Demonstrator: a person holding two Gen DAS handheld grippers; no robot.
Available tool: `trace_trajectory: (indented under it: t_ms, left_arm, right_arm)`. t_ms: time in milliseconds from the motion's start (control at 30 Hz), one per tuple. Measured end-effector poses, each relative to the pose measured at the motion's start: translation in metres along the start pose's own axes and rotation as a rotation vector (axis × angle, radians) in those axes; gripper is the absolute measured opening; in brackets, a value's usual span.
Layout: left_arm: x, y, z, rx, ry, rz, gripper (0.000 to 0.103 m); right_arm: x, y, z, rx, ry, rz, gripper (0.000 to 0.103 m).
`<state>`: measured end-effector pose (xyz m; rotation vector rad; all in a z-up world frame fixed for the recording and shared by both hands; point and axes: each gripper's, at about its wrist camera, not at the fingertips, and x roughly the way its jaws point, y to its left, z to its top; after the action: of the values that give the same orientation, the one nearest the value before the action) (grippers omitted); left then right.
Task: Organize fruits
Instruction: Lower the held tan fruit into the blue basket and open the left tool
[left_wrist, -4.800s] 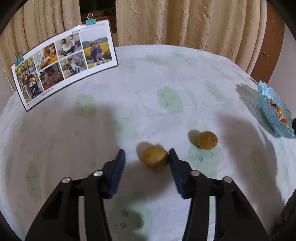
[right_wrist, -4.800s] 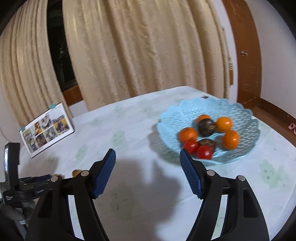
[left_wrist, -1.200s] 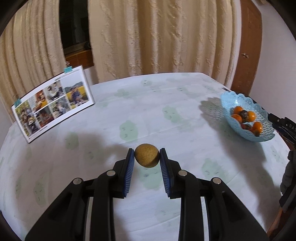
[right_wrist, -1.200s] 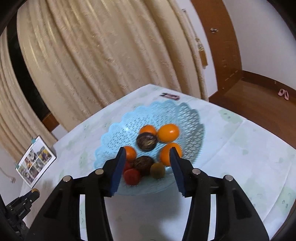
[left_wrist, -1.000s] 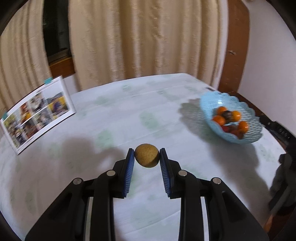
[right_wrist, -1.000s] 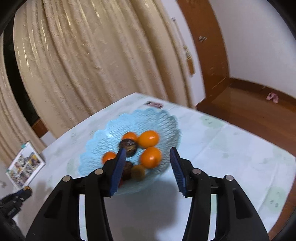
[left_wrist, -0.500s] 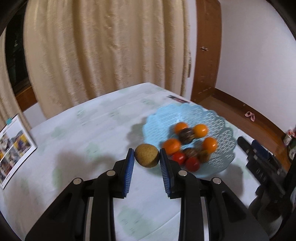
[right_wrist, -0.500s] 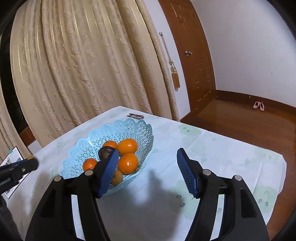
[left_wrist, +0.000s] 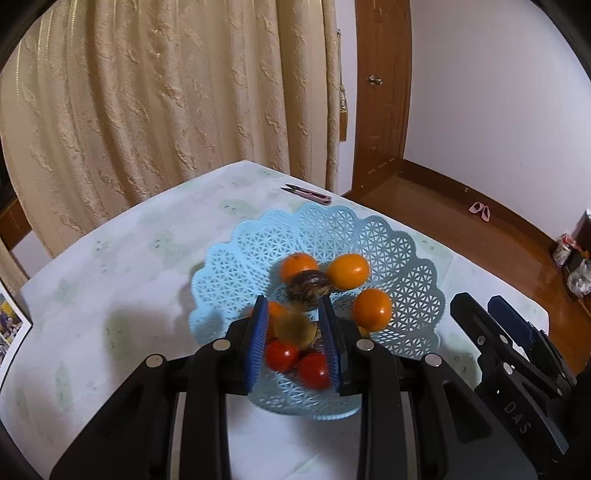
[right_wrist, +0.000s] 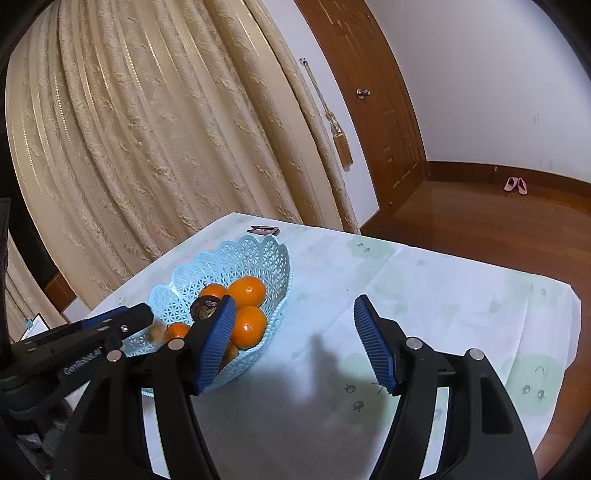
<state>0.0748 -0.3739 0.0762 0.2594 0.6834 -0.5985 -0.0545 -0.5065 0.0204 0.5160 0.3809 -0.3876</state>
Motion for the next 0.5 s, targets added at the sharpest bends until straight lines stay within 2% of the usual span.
trace_trajectory:
  t_ms: [33,67,100,167,233,300,500]
  left_arm:
    - [0.001,0.000,0.000,0.002,0.002,0.001,0.031]
    - [0.002,0.000,0.000,0.002,0.006,-0.002,0.040]
    - [0.003,0.001,0.000,0.000,0.007,-0.003,0.058]
    - [0.001,0.002,-0.001,0.002,-0.014,0.017,0.074]
    - [0.000,0.003,-0.001,0.013,-0.025,0.042,0.077]
    - [-0.002,0.005,-0.002,0.014,-0.024,0.059,0.087]
    - [-0.007,0.013,-0.005,0.024,-0.029,0.148,0.091]
  right_arm:
    - [0.001,0.000,0.000,0.001,0.003,0.001,0.069]
    - [0.001,0.001,0.000,0.001,0.004,0.002,0.069]
    - [0.001,0.001,0.000,0.001,0.005,0.002,0.073]
    - [-0.001,0.001,0.000,0.000,0.002,0.001,0.078]
    - [-0.002,0.002,-0.001,-0.003,-0.002,0.002,0.078]
    - [-0.001,0.003,-0.001,-0.004,-0.003,0.003,0.079]
    - [-0.001,0.004,-0.002,-0.015,0.002,0.015,0.085]
